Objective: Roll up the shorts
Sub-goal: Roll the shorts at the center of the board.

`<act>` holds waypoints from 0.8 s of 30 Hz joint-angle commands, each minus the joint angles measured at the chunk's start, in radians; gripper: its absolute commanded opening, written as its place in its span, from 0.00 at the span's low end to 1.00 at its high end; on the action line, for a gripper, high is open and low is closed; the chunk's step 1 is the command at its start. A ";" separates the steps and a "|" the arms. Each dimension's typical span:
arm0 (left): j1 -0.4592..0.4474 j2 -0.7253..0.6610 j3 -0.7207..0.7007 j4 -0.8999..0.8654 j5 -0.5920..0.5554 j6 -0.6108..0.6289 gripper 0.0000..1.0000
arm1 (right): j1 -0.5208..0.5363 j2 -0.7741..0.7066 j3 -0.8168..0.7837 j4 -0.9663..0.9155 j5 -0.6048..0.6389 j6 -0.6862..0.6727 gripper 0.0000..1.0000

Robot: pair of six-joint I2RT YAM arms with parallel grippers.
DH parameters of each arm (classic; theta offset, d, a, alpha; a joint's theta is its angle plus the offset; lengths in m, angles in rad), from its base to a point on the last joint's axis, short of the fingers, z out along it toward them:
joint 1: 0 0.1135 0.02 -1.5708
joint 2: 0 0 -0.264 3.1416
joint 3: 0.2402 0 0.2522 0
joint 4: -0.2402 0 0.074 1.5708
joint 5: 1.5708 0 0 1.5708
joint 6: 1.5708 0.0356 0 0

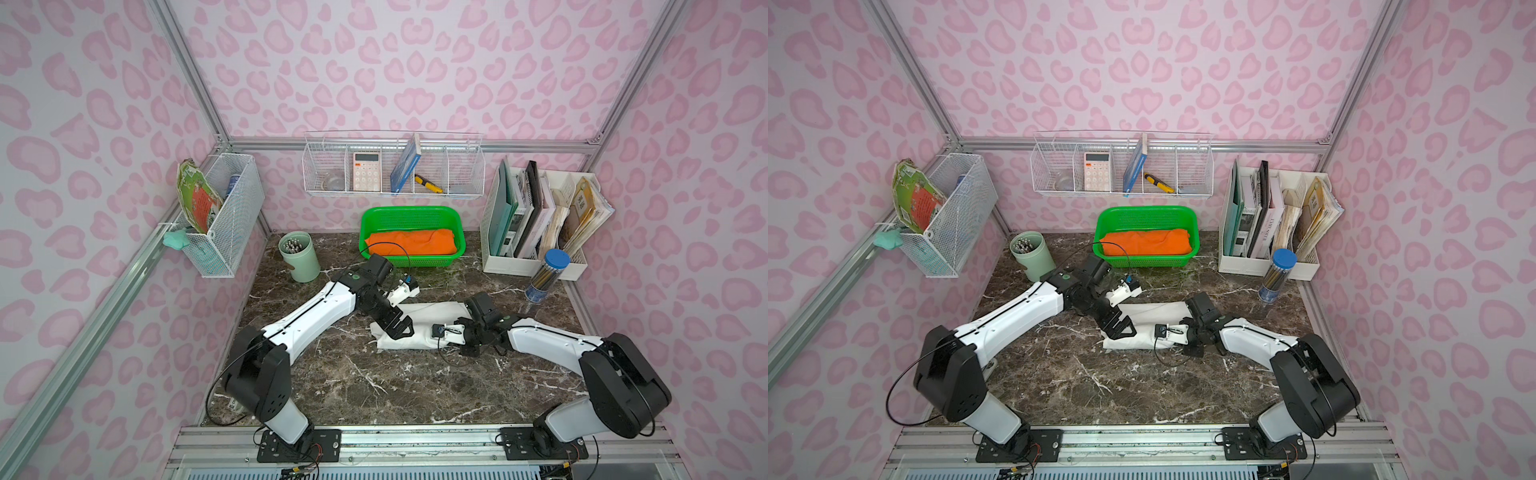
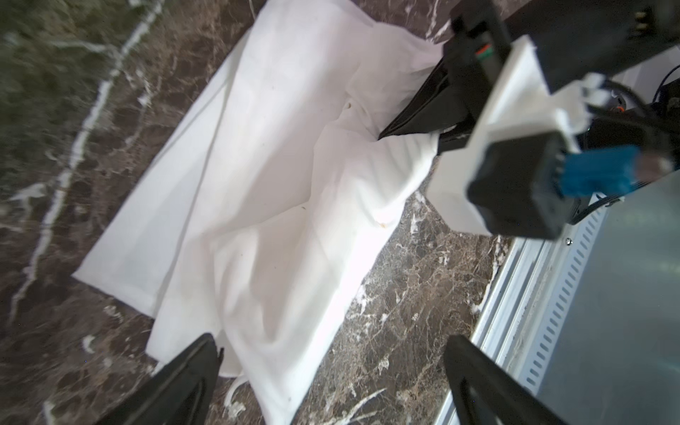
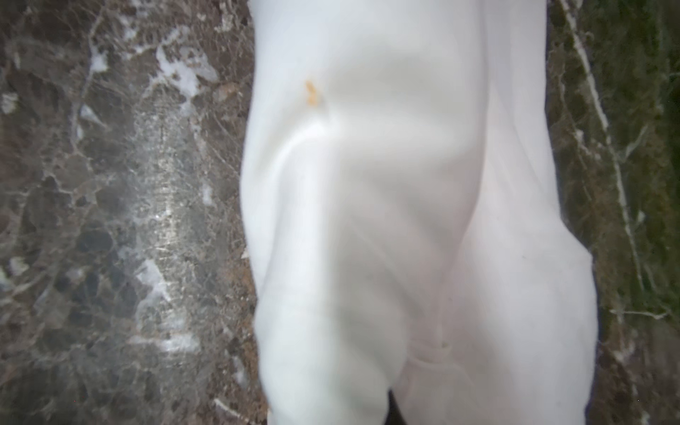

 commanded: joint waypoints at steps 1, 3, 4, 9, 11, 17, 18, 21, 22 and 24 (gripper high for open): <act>-0.003 -0.100 -0.026 0.069 -0.048 0.002 0.99 | -0.023 0.052 0.052 -0.157 -0.082 0.061 0.00; -0.007 -0.173 -0.075 0.134 -0.080 0.041 0.99 | -0.038 0.086 0.077 -0.179 -0.109 0.086 0.00; -0.012 -0.205 -0.104 0.175 -0.113 0.065 0.99 | -0.051 0.102 0.091 -0.189 -0.130 0.100 0.00; -0.042 -0.241 -0.182 0.270 -0.251 0.125 0.99 | -0.117 0.195 0.184 -0.278 -0.205 0.150 0.00; -0.086 -0.240 -0.227 0.330 -0.308 0.165 0.99 | -0.142 0.245 0.235 -0.319 -0.223 0.163 0.00; -0.248 -0.176 -0.357 0.554 -0.495 0.303 0.99 | -0.165 0.371 0.350 -0.412 -0.244 0.192 0.00; -0.268 -0.153 -0.360 0.572 -0.521 0.322 0.99 | -0.166 0.378 0.353 -0.413 -0.242 0.193 0.00; -0.320 -0.069 -0.351 0.621 -0.585 0.369 0.99 | -0.166 0.385 0.354 -0.412 -0.245 0.193 0.00; -0.330 -0.043 -0.347 0.644 -0.604 0.380 0.99 | -0.166 0.385 0.356 -0.412 -0.249 0.193 0.00; -0.339 0.002 -0.335 0.683 -0.618 0.413 0.99 | -0.167 0.385 0.357 -0.412 -0.255 0.191 0.00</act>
